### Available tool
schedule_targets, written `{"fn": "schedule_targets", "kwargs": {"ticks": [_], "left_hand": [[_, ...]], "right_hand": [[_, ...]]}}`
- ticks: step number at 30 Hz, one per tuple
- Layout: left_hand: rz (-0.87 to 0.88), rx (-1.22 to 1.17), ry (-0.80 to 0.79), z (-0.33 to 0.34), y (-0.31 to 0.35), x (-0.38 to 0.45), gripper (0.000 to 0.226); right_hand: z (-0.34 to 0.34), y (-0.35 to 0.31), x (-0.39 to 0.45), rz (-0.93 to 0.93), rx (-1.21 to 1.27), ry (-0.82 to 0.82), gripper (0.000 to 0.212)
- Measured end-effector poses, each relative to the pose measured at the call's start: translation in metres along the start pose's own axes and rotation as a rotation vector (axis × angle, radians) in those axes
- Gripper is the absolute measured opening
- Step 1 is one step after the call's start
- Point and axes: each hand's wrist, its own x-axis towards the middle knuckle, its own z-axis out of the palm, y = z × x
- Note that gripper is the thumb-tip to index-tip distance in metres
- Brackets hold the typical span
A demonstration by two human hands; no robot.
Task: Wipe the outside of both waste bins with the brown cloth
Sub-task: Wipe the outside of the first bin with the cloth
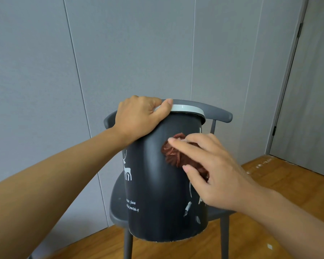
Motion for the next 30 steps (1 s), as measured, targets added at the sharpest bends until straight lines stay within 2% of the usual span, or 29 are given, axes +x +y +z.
{"fn": "schedule_targets", "kwargs": {"ticks": [2, 5, 10, 13, 17, 20, 23, 26, 30], "left_hand": [[-0.004, 0.005, 0.0, -0.002, 0.001, -0.001, 0.059], [0.002, 0.038, -0.008, -0.003, 0.004, -0.002, 0.061], [0.03, 0.043, -0.005, -0.002, 0.004, -0.002, 0.063], [0.03, 0.043, -0.004, -0.003, 0.003, -0.002, 0.064], [0.003, 0.05, -0.009, -0.002, 0.005, -0.002, 0.065], [0.002, 0.055, -0.008, -0.003, 0.006, -0.001, 0.066], [0.01, 0.056, -0.001, -0.003, 0.007, -0.002, 0.067], [0.018, 0.056, -0.005, -0.003, 0.005, -0.002, 0.068], [0.017, 0.042, -0.005, -0.005, 0.0, -0.004, 0.065]], "right_hand": [[0.0, 0.003, -0.003, 0.066, 0.112, 0.062, 0.064], [0.004, 0.006, -0.002, 0.118, 0.069, 0.098, 0.059], [0.011, -0.004, 0.0, 0.072, -0.093, 0.041, 0.061], [0.01, -0.006, 0.001, 0.07, -0.093, 0.014, 0.061], [0.006, -0.007, 0.008, 0.081, -0.045, 0.006, 0.049], [-0.004, -0.007, 0.019, 0.05, -0.049, 0.177, 0.042], [-0.006, 0.003, 0.034, -0.017, -0.206, 0.357, 0.04], [0.005, 0.007, 0.036, -0.07, -0.275, 0.278, 0.048], [0.015, -0.002, 0.027, 0.006, -0.165, 0.208, 0.046]]}}
